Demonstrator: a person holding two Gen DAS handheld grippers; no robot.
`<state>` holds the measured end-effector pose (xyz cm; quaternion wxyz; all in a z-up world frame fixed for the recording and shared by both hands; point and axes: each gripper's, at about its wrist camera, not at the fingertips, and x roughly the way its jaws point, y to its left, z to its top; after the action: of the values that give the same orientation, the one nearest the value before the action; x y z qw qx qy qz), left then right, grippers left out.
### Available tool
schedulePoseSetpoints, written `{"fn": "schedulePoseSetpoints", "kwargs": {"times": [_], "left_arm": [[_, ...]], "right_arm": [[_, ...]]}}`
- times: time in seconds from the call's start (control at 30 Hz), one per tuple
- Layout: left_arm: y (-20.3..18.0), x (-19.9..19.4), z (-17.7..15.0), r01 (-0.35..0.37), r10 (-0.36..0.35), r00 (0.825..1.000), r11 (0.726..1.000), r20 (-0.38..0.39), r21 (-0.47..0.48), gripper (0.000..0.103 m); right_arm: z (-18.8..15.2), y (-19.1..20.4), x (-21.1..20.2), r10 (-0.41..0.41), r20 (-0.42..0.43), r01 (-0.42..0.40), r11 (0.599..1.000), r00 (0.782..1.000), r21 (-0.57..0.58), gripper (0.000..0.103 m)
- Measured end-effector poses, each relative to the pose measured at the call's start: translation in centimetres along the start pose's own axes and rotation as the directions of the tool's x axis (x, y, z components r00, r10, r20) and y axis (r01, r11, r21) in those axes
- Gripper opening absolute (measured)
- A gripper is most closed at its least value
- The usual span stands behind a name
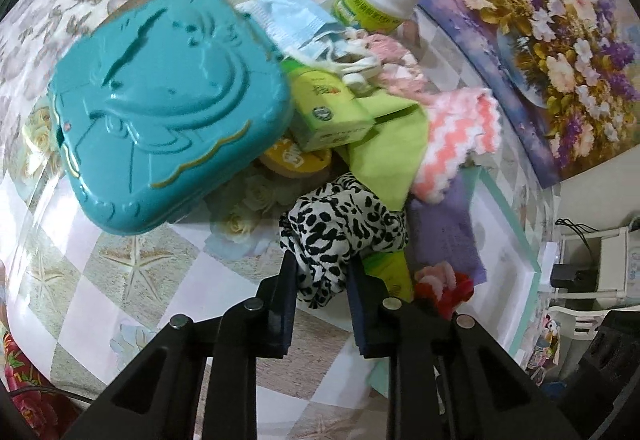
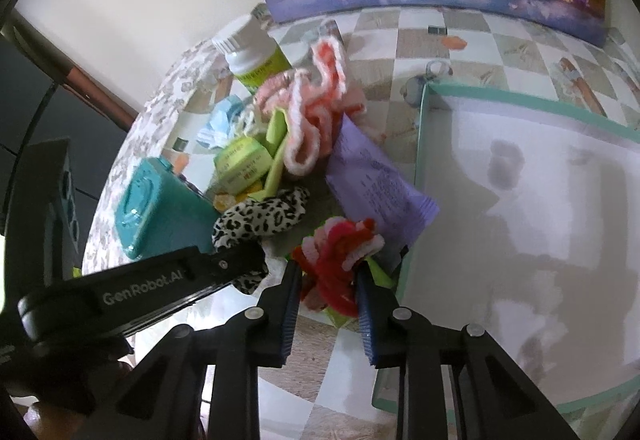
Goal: Organize soft objects
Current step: 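Grasp the leopard scrunchie with the left gripper while the right grasps the red bow clip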
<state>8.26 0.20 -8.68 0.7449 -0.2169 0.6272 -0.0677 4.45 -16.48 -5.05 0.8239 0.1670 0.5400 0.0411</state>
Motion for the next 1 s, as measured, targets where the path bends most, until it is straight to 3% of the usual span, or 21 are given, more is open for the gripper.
{"fn": "schedulePoseSetpoints", "kwargs": {"times": [0.63, 1.0], "left_arm": [[-1.2, -7.0, -1.3, 0.084, -0.093, 0.982, 0.994, 0.166, 0.066, 0.022], [-4.6, -9.8, -2.2, 0.142, -0.190, 0.943, 0.972, 0.274, 0.185, 0.022]], "right_arm": [[0.6, -0.2, -6.8, 0.038, 0.178, -0.042, 0.999, 0.983, 0.020, 0.028], [0.6, -1.2, -10.0, 0.038, 0.273, -0.051, 0.998, 0.961, 0.039, 0.028]]}}
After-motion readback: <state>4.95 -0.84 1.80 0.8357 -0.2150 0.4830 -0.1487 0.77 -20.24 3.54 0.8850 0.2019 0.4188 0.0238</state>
